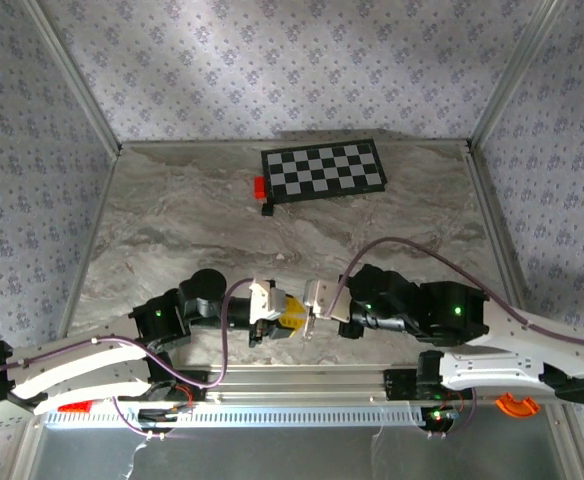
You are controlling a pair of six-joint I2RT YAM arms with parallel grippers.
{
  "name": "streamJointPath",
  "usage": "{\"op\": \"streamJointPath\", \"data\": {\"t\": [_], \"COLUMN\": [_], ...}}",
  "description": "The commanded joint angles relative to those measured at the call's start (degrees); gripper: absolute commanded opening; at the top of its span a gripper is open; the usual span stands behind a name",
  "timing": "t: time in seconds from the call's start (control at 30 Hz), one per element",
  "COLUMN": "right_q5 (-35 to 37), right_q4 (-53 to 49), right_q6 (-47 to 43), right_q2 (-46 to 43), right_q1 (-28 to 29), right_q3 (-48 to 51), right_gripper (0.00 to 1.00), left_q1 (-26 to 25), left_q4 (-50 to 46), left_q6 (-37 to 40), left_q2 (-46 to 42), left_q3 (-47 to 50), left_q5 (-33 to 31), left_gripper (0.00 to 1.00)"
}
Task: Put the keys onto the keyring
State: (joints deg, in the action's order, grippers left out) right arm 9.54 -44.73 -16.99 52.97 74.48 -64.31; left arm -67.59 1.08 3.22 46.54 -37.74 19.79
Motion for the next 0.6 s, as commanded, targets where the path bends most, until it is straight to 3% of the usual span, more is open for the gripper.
{"op": "streamJointPath", "data": {"t": [0.0,0.2,0.27,0.33,0.57], "right_q5": [-2.52,-4.21,-4.71,-5.50,-9.38], "right_q4": [-2.43,-4.89,-5.70,-5.96,-5.53], "right_q6": [0.95,1.44,1.93,2.44,4.51], "right_q2": [1.59,5.14,6.27,7.08,10.84], "right_q1": [-3.07,-8.15,-10.32,-12.62,-20.76], "right_q3": [-2.99,-3.49,-4.46,-5.60,-7.30], "right_gripper": [0.00,0.00,0.00,0.00,0.00], "left_q1": [0.33,0.37,0.36,0.40,0.44], "left_q4": [1.04,1.55,1.42,1.27,-1.14], "left_q6": [0.08,-1.16,-1.49,-1.94,-4.52], "left_q2": [-0.83,-2.45,-3.11,-3.63,-2.28], "left_q3": [-0.15,1.24,1.68,2.03,1.40], "left_q5": [-3.84,-9.66,-11.72,-13.83,-21.78], "left_gripper": [0.31,0.50,0.69,0.80,0.98]}}
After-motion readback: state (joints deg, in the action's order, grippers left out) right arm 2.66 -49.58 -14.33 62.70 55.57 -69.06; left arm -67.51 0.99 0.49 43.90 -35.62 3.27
